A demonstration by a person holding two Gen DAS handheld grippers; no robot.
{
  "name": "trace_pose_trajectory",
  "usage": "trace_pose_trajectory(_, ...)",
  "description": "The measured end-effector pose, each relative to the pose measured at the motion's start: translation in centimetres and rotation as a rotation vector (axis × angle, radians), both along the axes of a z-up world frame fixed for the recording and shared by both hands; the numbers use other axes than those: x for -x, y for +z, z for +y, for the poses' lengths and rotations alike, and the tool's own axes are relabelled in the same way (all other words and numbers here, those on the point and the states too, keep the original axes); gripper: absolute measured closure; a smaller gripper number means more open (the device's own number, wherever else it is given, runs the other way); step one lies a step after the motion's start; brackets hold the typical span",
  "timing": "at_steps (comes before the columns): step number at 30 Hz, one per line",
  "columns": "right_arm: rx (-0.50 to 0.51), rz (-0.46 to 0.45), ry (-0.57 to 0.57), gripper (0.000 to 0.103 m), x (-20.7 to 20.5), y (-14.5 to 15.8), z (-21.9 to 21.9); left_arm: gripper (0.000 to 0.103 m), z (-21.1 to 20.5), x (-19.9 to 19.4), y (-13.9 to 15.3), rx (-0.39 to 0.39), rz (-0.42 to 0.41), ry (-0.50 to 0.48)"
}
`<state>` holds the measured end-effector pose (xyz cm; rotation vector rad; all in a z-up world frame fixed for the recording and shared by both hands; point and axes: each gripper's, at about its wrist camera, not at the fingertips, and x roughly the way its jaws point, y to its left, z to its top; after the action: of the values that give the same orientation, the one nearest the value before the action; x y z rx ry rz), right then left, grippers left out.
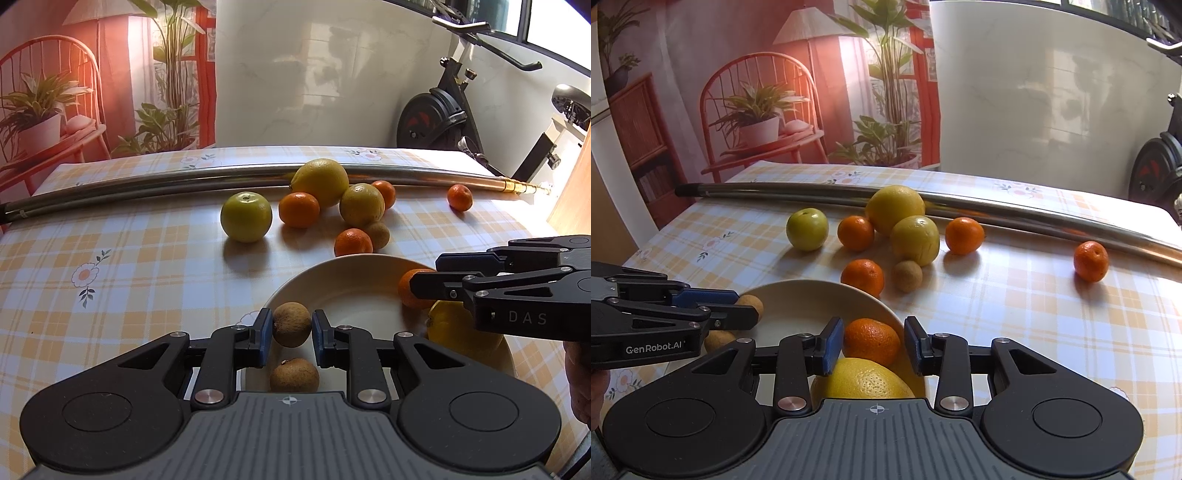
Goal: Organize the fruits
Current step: 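Lower the mandarin onto the plate and open right tool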
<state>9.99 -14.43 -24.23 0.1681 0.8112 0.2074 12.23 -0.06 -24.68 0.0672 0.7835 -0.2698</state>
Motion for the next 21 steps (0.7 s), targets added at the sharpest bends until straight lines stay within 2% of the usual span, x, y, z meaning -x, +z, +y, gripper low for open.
trace_pose_trajectory(21, 0.012, -0.034, -0.042, 0.07, 0.4, 1.2, -1.2, 0.078, 0.5, 0.1, 0.3, 0.025, -0.006, 0.025)
